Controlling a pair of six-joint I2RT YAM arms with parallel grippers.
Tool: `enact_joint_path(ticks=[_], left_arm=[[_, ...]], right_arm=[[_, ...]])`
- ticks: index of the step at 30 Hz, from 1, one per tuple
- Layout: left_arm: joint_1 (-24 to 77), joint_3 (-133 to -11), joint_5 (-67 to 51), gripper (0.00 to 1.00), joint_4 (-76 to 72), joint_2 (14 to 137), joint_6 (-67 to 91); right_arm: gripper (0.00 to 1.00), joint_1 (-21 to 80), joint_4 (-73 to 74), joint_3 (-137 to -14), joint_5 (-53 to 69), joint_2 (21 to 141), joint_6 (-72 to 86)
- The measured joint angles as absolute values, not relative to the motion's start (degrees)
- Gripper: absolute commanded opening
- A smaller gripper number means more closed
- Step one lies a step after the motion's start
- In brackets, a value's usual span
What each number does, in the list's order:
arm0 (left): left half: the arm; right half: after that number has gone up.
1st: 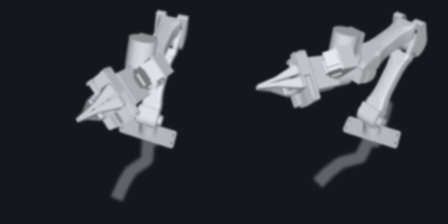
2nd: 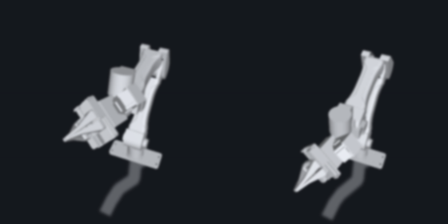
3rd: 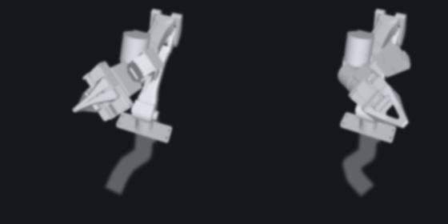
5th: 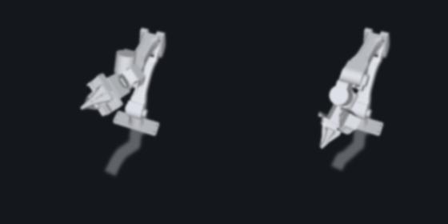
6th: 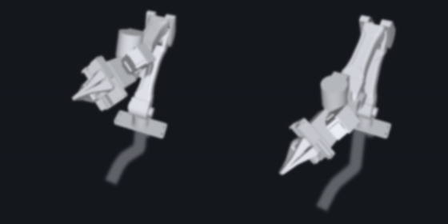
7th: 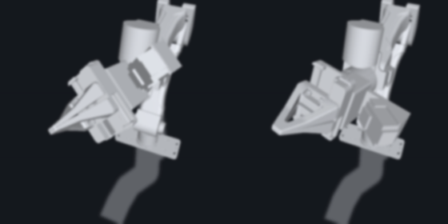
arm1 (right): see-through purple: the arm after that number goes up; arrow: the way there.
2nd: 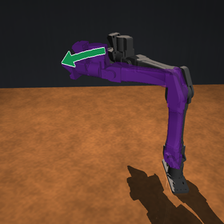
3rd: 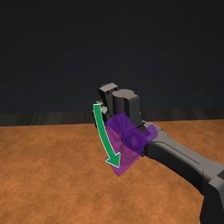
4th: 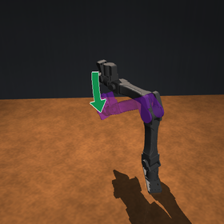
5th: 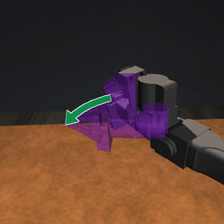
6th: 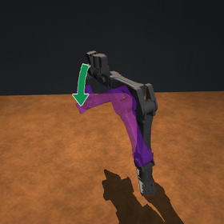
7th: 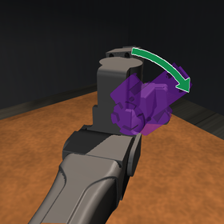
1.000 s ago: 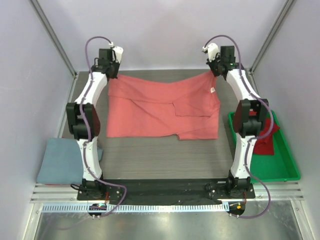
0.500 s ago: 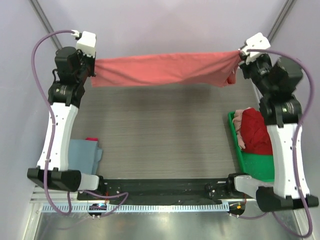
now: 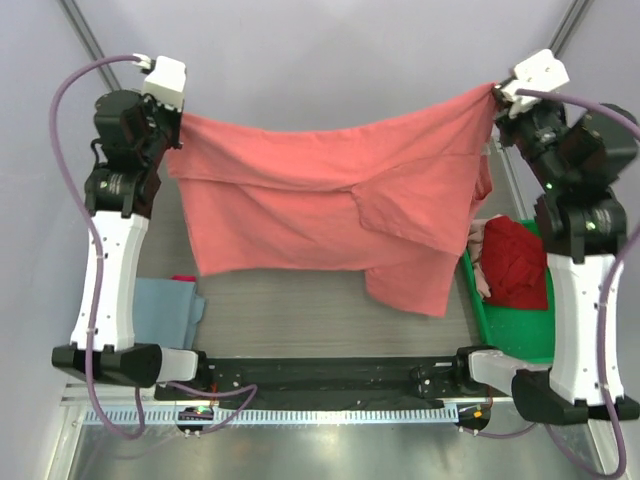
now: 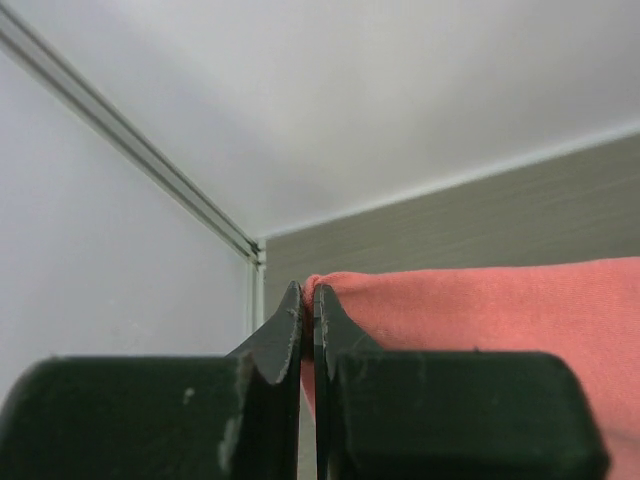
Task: Fold and stack the t-shirts
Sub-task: Fold the tshirt
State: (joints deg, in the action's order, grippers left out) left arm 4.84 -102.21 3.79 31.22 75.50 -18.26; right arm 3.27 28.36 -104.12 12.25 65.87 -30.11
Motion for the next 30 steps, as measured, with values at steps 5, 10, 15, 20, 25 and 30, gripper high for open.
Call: enact_joint_path(ticks=[5, 10, 15, 20, 25, 30], left_arm=[[5.3, -95.3, 1.9, 0.00, 29.9, 82.2, -20.0], [6.8, -88.9, 0.4, 0.00, 30.1, 97.1, -20.8], [7.5, -91.0, -0.1, 0.00, 30.3, 114.3, -20.3], [7.4, -99.4, 1.7, 0.00, 30.3, 125.3, -19.7], [7.1, -110.6, 4.3, 0.00, 29.8, 132.0, -19.4], [6.6, -120.4, 7.2, 0.00, 29.3, 138.6, -19.5]], right_arm=[[0.01, 3.3, 25.0, -95.9, 13.7, 71.9, -31.2], [0.01, 3.3, 22.2, -82.6, 14.8, 83.7, -32.5], [0.01, 3.4, 20.7, -76.9, 14.2, 98.5, -33.9], [0.01, 3.3, 18.3, -81.8, 12.3, 110.5, -35.2], [0.01, 3.0, 15.2, -94.6, 10.1, 122.1, -35.7], [0.01, 2.9, 14.0, -105.3, 8.0, 131.8, -35.5]])
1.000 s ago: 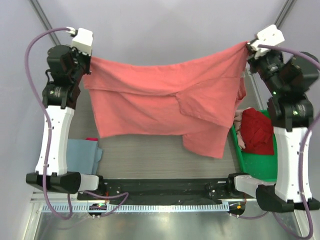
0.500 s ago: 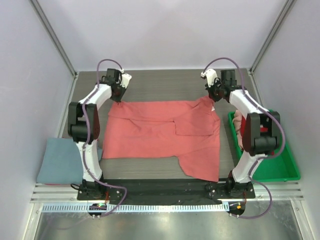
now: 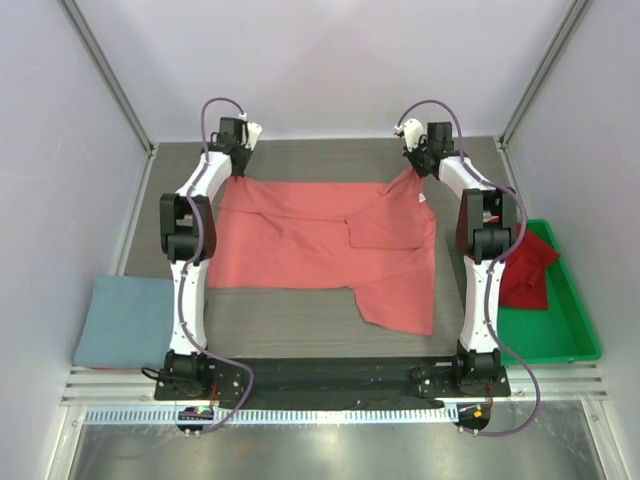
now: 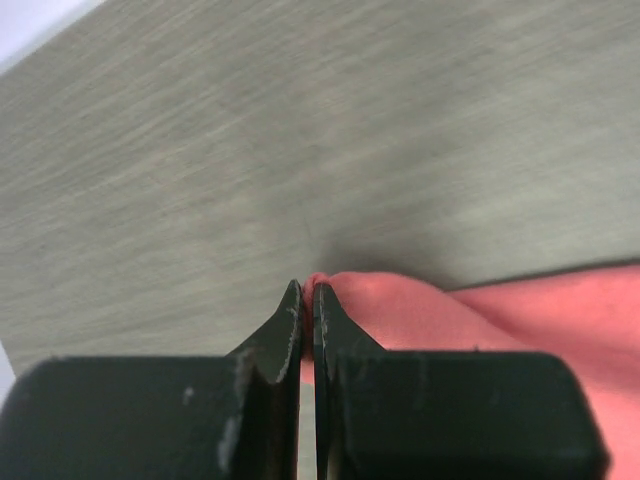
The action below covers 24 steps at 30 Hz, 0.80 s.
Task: Fold and stack the t-shirts
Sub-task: Fold the tshirt
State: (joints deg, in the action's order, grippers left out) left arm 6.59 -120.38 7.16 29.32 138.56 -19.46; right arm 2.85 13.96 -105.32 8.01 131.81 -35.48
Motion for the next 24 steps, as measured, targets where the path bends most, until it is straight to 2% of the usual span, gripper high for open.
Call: enact_joint_path(ticks=[7, 18, 21, 24], left_arm=[[6.3, -132.2, 13.9, 0.00, 29.4, 147.9, -19.9], [5.5, -131.1, 18.9, 0.01, 29.5, 148.4, -19.9], [5.4, -130.3, 19.6, 0.06, 29.6, 148.4, -20.0], [5.4, -129.7, 20.4, 0.24, 29.4, 148.2, -20.1]], right_arm=[[0.01, 2.8, 13.6, -117.4, 4.2, 142.2, -34.5], [0.01, 2.7, 12.5, -118.4, 1.3, 143.0, -34.2], [0.01, 2.7, 12.0, -118.4, 0.1, 143.0, -34.1], [0.01, 2.7, 11.7, -118.4, -0.6, 143.0, -34.1]])
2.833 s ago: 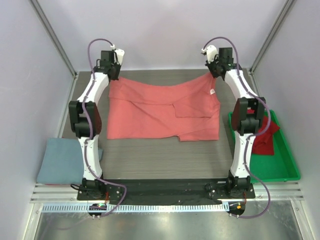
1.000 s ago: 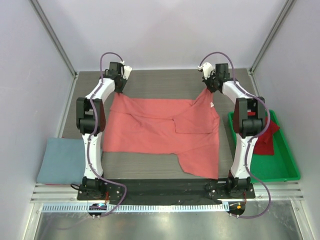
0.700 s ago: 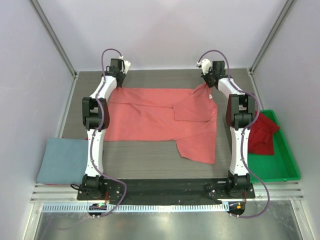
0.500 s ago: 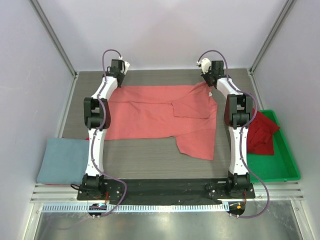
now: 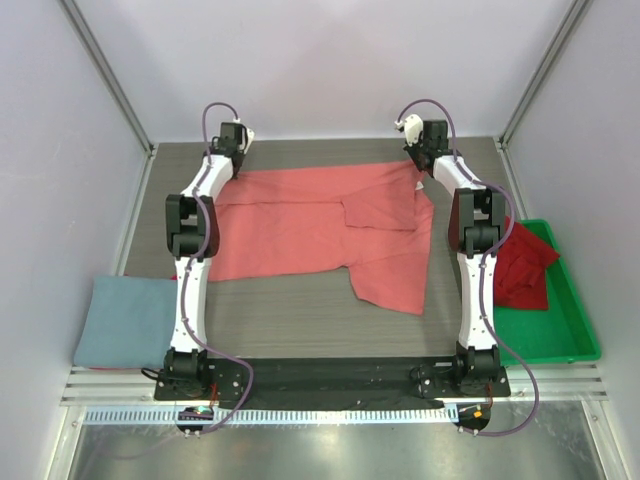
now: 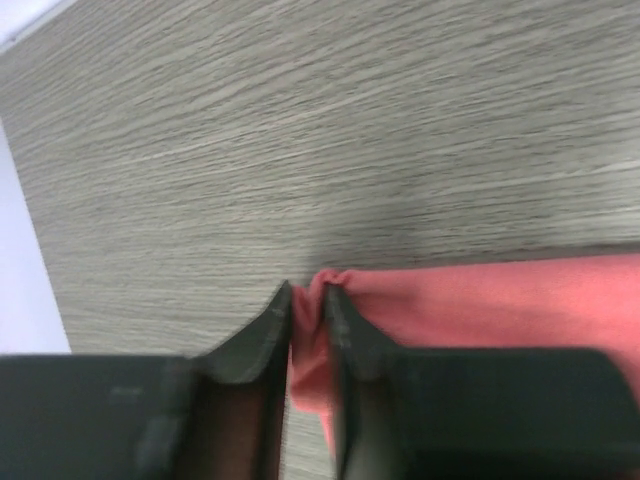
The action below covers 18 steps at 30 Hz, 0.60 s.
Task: Fold and stack the t-shirts
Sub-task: Fold the tshirt
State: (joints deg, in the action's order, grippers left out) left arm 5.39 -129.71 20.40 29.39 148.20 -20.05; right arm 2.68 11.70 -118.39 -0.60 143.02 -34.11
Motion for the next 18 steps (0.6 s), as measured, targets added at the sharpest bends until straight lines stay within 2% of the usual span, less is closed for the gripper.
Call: enact_joint_path(ticks=[4, 12, 14, 18], left_arm=[[4.8, -130.0, 21.1, 0.38, 29.5, 147.9, -19.7], [3.4, -132.6, 23.0, 0.52, 27.9, 147.9, -20.3], [2.9, -133.6, 23.3, 0.53, 26.6, 147.9, -20.4], [1.8, -134.7, 23.2, 0.53, 25.0, 147.9, -20.4]], right_arm=[[0.01, 2.7, 11.3, -118.4, -1.5, 143.0, -34.1], [0.02, 2.8, 10.3, -118.4, -3.7, 143.1, -34.4], [0.07, 2.7, 10.1, -118.4, -4.5, 143.2, -34.4], [0.38, 2.3, 9.7, -118.3, -5.5, 143.2, -34.6]])
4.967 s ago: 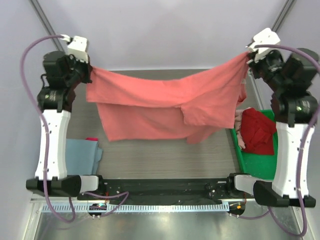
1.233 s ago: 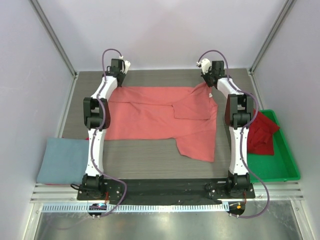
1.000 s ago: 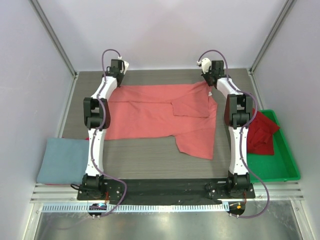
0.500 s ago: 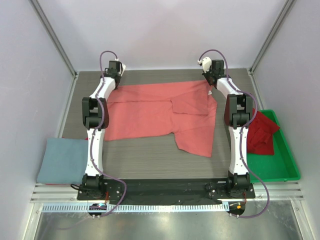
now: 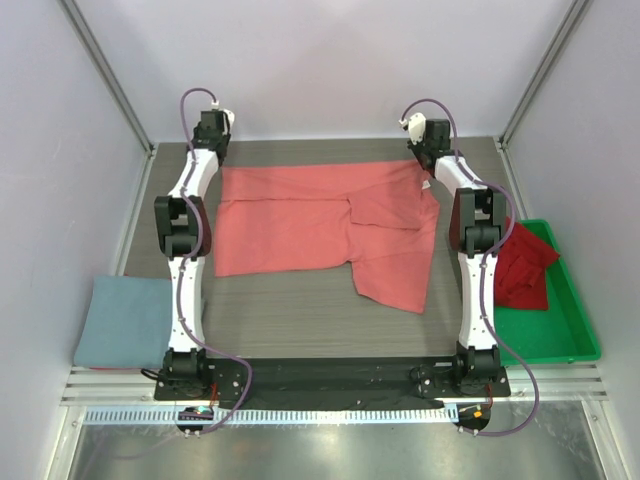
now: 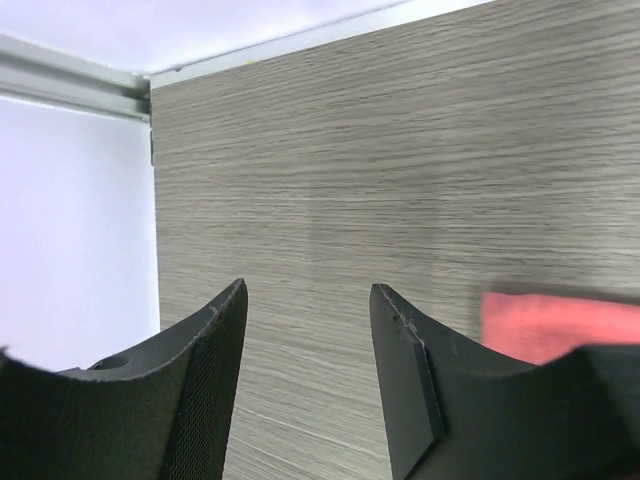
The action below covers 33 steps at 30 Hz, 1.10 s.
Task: Fold and stack the t-shirts
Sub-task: Fold the tshirt
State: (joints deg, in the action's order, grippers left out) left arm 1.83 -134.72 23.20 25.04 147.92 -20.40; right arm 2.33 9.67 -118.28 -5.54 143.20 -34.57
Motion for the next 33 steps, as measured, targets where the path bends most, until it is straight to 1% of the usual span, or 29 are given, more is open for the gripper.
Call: enact_joint_path(ticks=[2, 3, 5, 8, 9, 14, 21, 24, 29, 32, 33], left_arm=[[1.5, -135.1, 22.8, 0.53, 25.2, 147.9, -19.9], [1.4, -135.3, 22.2, 0.50, 25.8, 147.9, -19.2], [1.1, -135.8, 19.8, 0.40, 27.9, 147.8, -16.8], [1.2, -135.7, 14.9, 0.09, 31.6, 147.2, -14.0], [1.3, -135.7, 13.5, 0.00, 32.6, 147.0, -13.2], [2.5, -135.8, 9.0, 0.00, 35.6, 146.7, -11.2], [3.7, -136.3, 6.8, 0.00, 37.5, 146.9, -10.4], [3.7, -137.2, 6.8, 0.00, 37.5, 147.5, -10.5], [3.7, -138.0, 6.8, 0.00, 37.6, 149.1, -10.7], [3.7, -144.7, 6.8, 0.00, 40.6, 153.9, -10.9], [3.7, -149.3, 7.1, 0.00, 41.9, 156.7, -11.1]], right_arm=[[0.46, 2.1, 9.5, -118.1, -6.0, 143.2, -34.6], [0.50, 2.1, 9.4, -118.0, -6.1, 143.2, -34.5], [0.52, 2.0, 9.4, -117.8, -6.1, 143.1, -34.3], [0.54, 1.8, 9.7, -116.1, -5.6, 141.8, -33.8], [0.55, 1.8, 10.1, -115.7, -5.2, 141.0, -33.5], [0.56, 2.1, 12.5, -111.8, -2.7, 133.6, -31.8], [0.56, 4.4, 12.4, -106.0, 1.0, 121.5, -30.0], [0.56, 5.4, 12.4, -104.3, 2.3, 119.0, -29.2], [0.56, 6.5, 13.8, -102.1, 3.4, 118.6, -28.2], [0.56, 6.5, 14.9, -101.7, 3.7, 118.6, -28.0], [0.56, 6.5, 15.2, -101.6, 3.8, 118.6, -28.0]])
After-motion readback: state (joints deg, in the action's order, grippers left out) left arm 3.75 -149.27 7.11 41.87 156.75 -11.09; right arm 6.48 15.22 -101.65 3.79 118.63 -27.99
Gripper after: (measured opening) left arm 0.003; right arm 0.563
